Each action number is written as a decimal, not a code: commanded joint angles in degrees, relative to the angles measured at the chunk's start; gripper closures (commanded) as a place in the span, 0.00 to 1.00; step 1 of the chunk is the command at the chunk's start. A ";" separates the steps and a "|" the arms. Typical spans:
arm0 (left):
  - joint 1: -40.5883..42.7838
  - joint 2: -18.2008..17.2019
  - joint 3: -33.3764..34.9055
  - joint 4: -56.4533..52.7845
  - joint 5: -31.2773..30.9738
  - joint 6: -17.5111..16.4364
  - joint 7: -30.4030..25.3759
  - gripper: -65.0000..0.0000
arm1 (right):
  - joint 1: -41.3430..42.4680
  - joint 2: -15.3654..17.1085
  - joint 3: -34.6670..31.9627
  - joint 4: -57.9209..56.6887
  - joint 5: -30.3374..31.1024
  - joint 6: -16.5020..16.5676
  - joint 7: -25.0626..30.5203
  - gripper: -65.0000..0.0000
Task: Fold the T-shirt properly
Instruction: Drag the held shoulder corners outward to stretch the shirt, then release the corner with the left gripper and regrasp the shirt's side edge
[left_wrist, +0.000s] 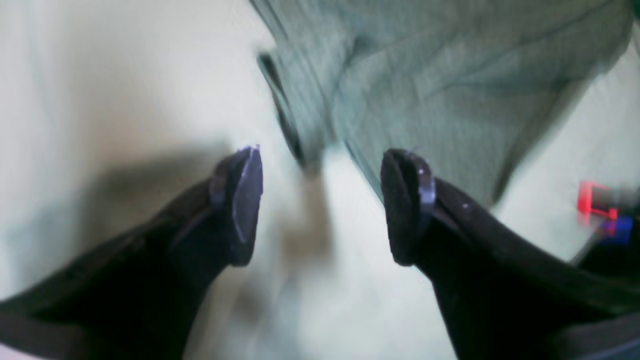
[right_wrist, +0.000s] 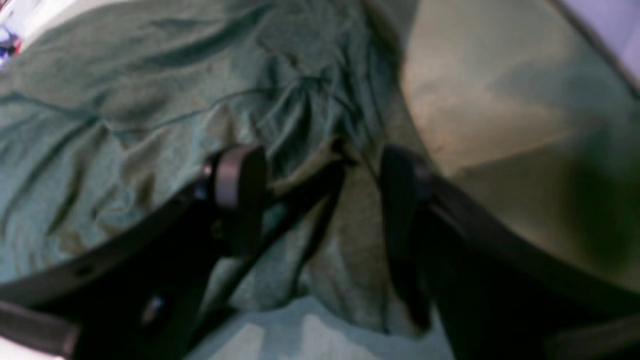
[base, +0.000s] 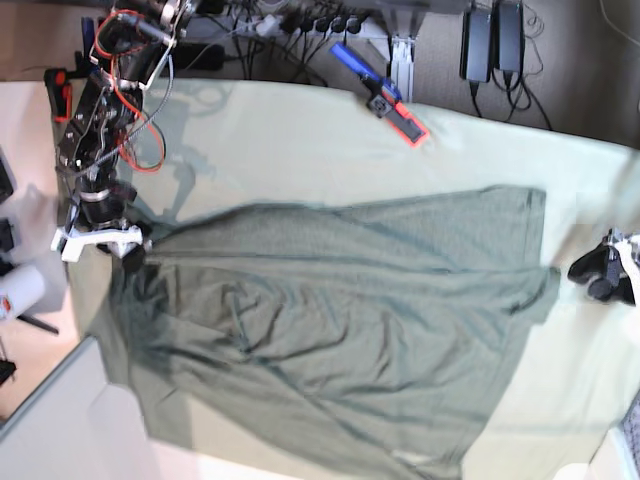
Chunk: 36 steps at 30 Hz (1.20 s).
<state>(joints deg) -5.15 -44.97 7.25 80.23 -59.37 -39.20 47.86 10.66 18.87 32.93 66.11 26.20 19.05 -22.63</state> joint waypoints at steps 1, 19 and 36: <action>0.92 -1.97 -0.87 3.87 -0.96 -0.80 -1.03 0.38 | 1.03 1.27 1.33 1.25 1.70 0.44 0.81 0.45; 19.61 -2.49 1.33 29.90 37.99 -0.80 -18.53 0.38 | -3.54 1.07 7.28 1.99 7.28 0.63 -3.67 0.45; 15.43 -2.45 18.32 25.11 63.45 16.02 -27.43 0.38 | -3.54 0.98 7.28 1.99 7.26 0.66 -3.74 0.45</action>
<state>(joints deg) 11.05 -46.50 25.98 104.60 4.08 -23.97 21.63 6.33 18.83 39.90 66.96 32.58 19.07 -27.53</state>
